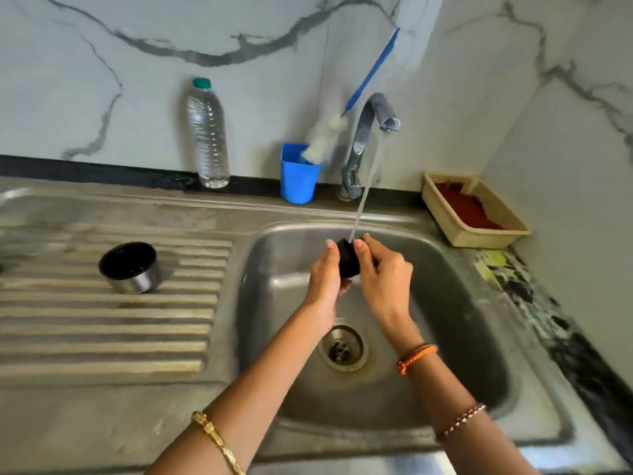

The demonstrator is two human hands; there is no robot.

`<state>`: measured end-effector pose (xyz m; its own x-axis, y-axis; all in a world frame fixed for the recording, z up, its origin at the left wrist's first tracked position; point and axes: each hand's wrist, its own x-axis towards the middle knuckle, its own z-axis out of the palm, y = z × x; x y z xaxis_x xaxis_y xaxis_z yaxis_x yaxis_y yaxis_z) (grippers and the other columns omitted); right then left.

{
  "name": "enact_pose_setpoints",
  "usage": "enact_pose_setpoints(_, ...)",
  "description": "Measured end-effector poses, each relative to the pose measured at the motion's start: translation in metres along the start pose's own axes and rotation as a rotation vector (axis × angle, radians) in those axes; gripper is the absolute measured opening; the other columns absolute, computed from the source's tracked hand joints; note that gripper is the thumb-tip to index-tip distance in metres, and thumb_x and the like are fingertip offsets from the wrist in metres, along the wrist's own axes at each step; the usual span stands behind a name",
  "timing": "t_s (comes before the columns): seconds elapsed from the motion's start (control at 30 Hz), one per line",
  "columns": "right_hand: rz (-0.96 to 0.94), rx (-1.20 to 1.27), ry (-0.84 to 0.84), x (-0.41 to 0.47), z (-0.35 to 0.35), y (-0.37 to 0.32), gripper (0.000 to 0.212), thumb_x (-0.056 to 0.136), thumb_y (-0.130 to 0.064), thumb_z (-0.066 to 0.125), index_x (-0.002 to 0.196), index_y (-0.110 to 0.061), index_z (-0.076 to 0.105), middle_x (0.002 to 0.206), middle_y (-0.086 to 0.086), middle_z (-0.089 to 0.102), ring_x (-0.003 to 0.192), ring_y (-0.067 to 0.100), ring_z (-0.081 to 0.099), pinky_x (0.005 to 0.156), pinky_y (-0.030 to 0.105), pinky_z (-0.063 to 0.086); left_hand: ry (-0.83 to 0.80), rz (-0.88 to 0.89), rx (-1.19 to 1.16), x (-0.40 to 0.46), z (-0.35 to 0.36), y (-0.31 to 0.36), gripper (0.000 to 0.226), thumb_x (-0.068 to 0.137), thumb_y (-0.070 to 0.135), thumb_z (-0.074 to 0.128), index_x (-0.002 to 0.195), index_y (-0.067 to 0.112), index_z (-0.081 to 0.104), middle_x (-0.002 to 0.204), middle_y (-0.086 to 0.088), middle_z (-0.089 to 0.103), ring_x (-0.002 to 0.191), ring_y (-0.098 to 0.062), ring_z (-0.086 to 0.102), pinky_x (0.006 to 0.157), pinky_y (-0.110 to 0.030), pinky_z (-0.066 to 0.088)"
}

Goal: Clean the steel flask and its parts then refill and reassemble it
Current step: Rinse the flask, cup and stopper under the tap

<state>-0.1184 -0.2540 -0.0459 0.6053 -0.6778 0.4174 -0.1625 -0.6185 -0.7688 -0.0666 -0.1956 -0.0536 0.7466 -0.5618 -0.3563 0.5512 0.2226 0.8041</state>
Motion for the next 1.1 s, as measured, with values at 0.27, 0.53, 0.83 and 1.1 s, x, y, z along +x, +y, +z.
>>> enact_pose_setpoints(0.27, -0.512, -0.016, -0.168, 0.036, -0.001, 0.055, 0.037, 0.089, -0.019, 0.048, 0.115, 0.002, 0.062, 0.121, 0.014, 0.061, 0.122, 0.023, 0.047, 0.108, 0.012, 0.024, 0.104, -0.275, -0.099, 0.041, 0.031, 0.002, 0.037, 0.096, 0.036, 0.040, 0.069, 0.015, 0.054, 0.040, 0.003, 0.057, 0.032, -0.007, 0.053, 0.033, -0.014, 0.040)
enact_pose_setpoints(0.53, -0.446, 0.186, -0.061, 0.145, 0.028, 0.070, 0.031, 0.088, -0.014, 0.050, 0.111, -0.002, 0.066, 0.107, 0.003, 0.066, 0.102, -0.001, 0.054, 0.092, 0.007, 0.041, 0.244, -0.063, -0.054, 0.124, 0.077, 0.033, 0.039, 0.097, 0.045, 0.036, 0.087, 0.016, 0.060, 0.073, -0.003, 0.061, 0.064, -0.014, 0.057, 0.050, -0.023, 0.045)
enact_pose_setpoints(0.83, -0.015, 0.033, -0.342, 0.139, 0.054, 0.087, 0.036, 0.098, -0.030, 0.035, 0.109, -0.005, 0.058, 0.104, 0.014, 0.062, 0.100, 0.027, 0.057, 0.087, 0.033, 0.041, 0.326, 0.291, 0.169, 0.147, 0.055, -0.008, 0.042, 0.101, 0.031, 0.029, 0.087, 0.007, 0.060, 0.070, -0.001, 0.062, 0.062, -0.006, 0.059, 0.054, -0.017, 0.045)
enact_pose_setpoints(1.1, -1.042, -0.049, -0.594, 0.162, 0.043, 0.115, 0.048, 0.101, -0.032, 0.019, 0.133, -0.005, 0.043, 0.136, 0.016, 0.049, 0.130, 0.020, 0.037, 0.114, 0.022, 0.021, 0.201, -0.268, 0.095, 0.133, 0.042, 0.018, 0.050, 0.098, 0.050, 0.026, 0.068, 0.015, 0.047, 0.037, 0.004, 0.040, 0.024, -0.003, 0.034, 0.024, -0.009, 0.017)
